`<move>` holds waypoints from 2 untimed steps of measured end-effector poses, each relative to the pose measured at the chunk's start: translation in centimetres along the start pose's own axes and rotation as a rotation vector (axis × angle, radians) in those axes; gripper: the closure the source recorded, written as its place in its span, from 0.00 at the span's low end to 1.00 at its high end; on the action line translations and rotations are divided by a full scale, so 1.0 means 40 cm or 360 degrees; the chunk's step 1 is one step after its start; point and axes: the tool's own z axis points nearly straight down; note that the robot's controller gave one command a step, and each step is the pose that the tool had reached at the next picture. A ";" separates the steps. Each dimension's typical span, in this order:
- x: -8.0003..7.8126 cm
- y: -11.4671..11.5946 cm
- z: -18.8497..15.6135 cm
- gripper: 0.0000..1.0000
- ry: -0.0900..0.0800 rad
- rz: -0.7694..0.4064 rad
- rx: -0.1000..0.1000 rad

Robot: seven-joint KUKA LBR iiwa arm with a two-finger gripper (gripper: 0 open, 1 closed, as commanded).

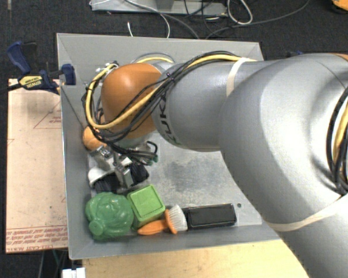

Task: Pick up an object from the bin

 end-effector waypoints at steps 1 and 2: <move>0.000 0.000 0.000 1.00 0.0000 0.0000 0.0000; 0.000 0.000 0.000 1.00 0.0000 0.0000 0.0000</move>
Offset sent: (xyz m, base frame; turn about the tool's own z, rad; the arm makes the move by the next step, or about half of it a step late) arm 0.0000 0.0000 0.0000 0.0000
